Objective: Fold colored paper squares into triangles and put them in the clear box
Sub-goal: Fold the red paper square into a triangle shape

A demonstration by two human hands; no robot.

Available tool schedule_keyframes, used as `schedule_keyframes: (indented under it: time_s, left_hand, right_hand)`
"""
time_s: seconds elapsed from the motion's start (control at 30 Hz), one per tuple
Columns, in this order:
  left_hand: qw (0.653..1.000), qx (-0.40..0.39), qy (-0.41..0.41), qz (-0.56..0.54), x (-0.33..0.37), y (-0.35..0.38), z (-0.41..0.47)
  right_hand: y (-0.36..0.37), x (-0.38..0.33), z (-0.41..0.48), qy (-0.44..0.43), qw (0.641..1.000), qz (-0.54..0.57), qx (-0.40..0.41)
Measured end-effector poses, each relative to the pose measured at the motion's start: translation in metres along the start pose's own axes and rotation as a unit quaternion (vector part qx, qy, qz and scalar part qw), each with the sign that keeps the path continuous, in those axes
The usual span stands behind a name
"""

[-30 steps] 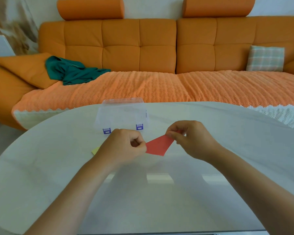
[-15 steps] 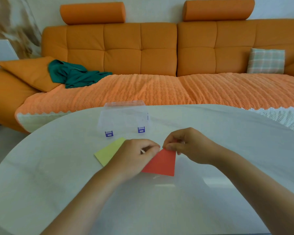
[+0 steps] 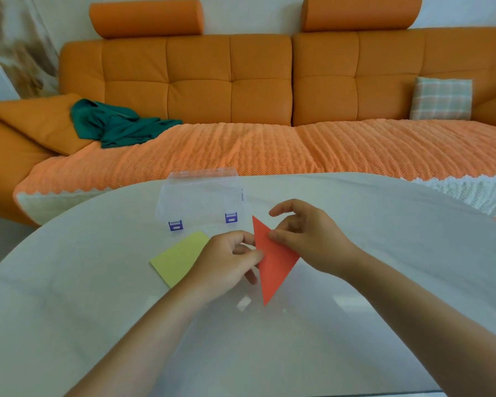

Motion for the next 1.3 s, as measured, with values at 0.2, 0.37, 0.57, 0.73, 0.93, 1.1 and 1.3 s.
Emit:
schedule_keyframes:
  time_s: [0.2,0.37,0.57,0.73,0.93,1.1,1.3]
  left_hand:
    - [0.991,0.073,-0.068,-0.093,-0.012,-0.02,0.002]
    - [0.991,0.071,-0.07,-0.094,-0.015,-0.022,0.003]
    - [0.995,0.024,-0.035,-0.092,-0.005,-0.014,0.001]
    - [0.996,0.001,0.003,-0.094,0.001,-0.009,0.001]
    - [0.989,0.08,0.061,-0.113,0.008,-0.022,0.0]
    - [0.986,0.139,0.046,-0.084,0.0,-0.028,0.0]
    - [0.985,0.116,0.037,-0.119,-0.001,-0.023,-0.001]
  right_hand:
    - [-0.007,-0.026,-0.009,-0.149,0.979,-0.142,0.006]
    - [0.001,-0.023,-0.009,-0.147,0.974,-0.171,-0.028]
    - [-0.005,-0.011,-0.003,-0.057,0.995,-0.074,0.018]
    - [-0.004,-0.002,-0.002,0.001,1.0,-0.007,0.029]
    - [0.0,-0.001,-0.003,0.021,1.0,0.003,0.012]
    - [0.003,0.002,-0.003,0.041,0.998,0.041,0.011]
    - [0.007,0.009,-0.005,0.101,0.993,0.052,-0.021]
Point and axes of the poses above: each hand's wrist, its own z-axis towards the middle knuckle, its own y-axis out of the palm, x = y × z, the point moved 9 cm from there along z, towards the middle knuckle
